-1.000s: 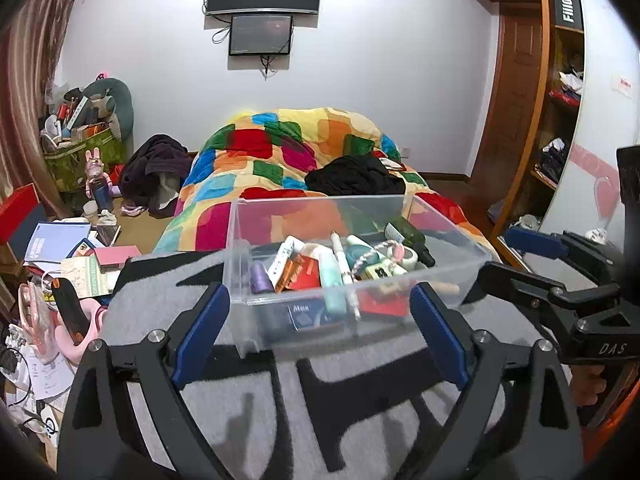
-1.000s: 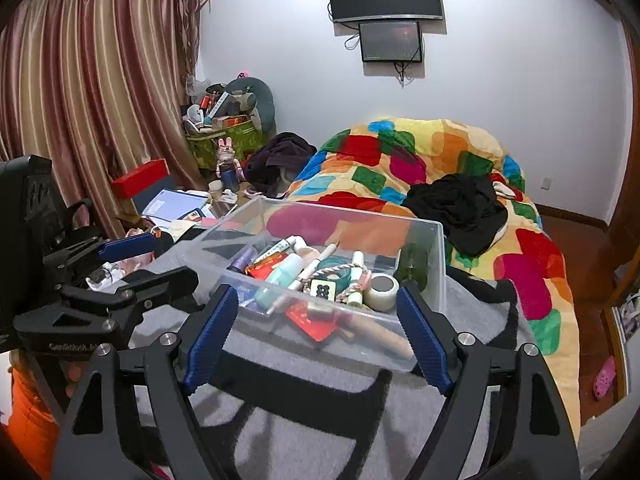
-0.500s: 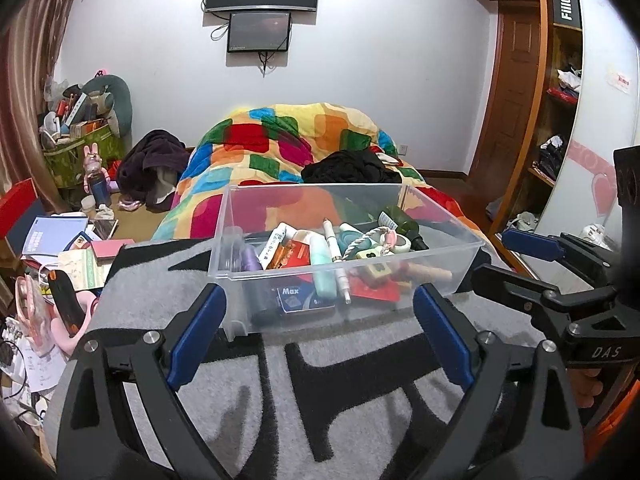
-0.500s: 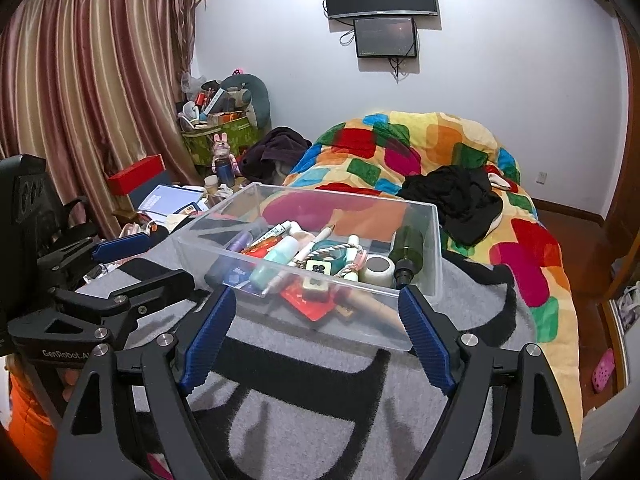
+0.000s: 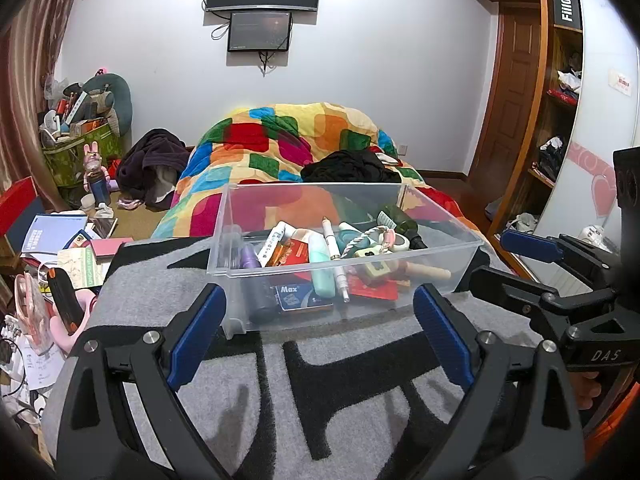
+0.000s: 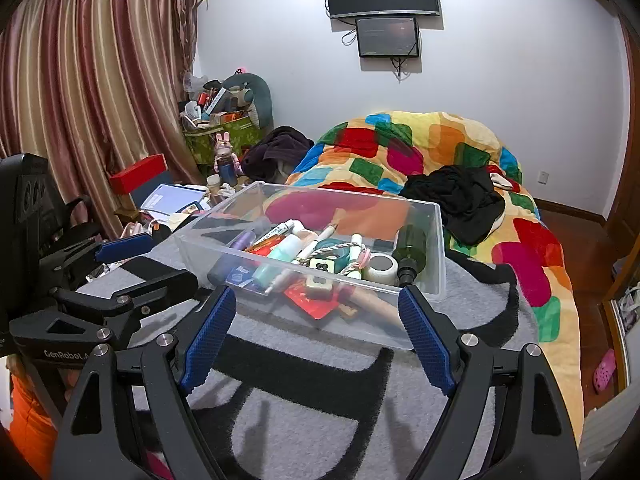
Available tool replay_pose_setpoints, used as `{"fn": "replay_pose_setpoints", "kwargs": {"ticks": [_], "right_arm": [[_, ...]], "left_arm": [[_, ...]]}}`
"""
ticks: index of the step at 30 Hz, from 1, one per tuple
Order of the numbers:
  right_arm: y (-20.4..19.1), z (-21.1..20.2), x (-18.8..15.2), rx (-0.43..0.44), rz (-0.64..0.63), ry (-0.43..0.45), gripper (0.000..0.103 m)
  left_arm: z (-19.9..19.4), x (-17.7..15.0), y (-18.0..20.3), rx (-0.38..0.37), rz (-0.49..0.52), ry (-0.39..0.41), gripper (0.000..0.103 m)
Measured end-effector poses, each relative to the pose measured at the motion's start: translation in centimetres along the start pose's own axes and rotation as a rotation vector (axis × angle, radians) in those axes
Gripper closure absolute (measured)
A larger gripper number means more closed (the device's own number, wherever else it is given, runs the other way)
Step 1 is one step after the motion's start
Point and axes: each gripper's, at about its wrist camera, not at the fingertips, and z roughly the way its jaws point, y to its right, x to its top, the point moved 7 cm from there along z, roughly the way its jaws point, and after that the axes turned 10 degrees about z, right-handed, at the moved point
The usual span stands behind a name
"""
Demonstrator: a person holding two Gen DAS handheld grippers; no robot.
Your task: Organize objects
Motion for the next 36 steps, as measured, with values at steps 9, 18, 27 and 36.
{"fn": "replay_pose_setpoints", "kwargs": {"ticks": [9,18,27,36], "right_arm": [[-0.08,0.0,-0.05,0.002,0.0,0.0,0.021],[-0.49,0.08,-0.2,0.008,-0.001,0.0,0.021],[-0.48,0.3,-0.16,0.02,0.003,-0.002,0.021],[-0.47,0.28,-0.23,0.02,0.005,-0.003,0.021]], "left_arm": [[-0.16,-0.04,-0.08,0.004,-0.007,-0.001,0.007],[-0.54,0.17,0.06,-0.008,-0.009,0.01,0.004],[-0.4,0.14,0.4,-0.024,-0.007,-0.004,0.004],[-0.15,-0.08,0.55,-0.064,-0.018,-0.024,0.004]]}}
